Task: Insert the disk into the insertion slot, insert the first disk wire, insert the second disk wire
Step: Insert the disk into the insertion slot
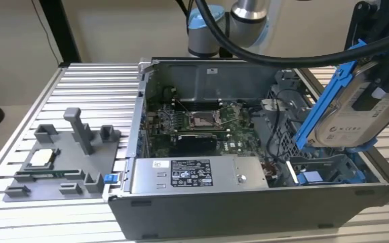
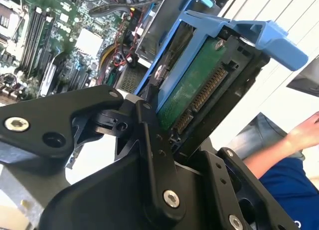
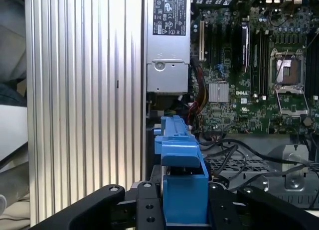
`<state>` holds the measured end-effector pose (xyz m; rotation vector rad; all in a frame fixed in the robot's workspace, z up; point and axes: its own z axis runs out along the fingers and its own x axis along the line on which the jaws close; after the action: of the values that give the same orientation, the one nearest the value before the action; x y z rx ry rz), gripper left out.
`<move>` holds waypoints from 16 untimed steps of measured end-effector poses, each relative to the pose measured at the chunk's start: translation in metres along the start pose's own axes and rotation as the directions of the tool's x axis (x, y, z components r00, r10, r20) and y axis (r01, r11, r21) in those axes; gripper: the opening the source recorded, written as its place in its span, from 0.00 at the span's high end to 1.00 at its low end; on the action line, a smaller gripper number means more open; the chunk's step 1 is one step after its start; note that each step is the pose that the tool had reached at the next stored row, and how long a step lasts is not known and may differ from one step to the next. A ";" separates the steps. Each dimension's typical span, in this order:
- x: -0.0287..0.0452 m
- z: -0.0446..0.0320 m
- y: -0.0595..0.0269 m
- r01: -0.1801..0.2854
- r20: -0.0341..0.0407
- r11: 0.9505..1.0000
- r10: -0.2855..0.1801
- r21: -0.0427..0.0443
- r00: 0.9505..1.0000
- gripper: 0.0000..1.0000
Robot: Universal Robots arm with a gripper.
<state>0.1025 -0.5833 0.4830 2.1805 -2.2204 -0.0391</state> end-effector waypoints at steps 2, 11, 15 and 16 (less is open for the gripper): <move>0.0005 0.0034 -0.0009 0.000 0.000 1.000 0.000 0.000 1.000 1.00; 0.0002 0.0099 -0.0136 0.000 0.000 1.000 0.000 0.000 1.000 1.00; 0.0002 0.0107 -0.0159 0.000 0.000 1.000 0.000 0.000 1.000 1.00; 0.0002 0.0108 -0.0159 0.000 0.000 1.000 0.000 0.000 1.000 1.00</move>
<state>0.1179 -0.5838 0.4716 2.1808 -2.2200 -0.0388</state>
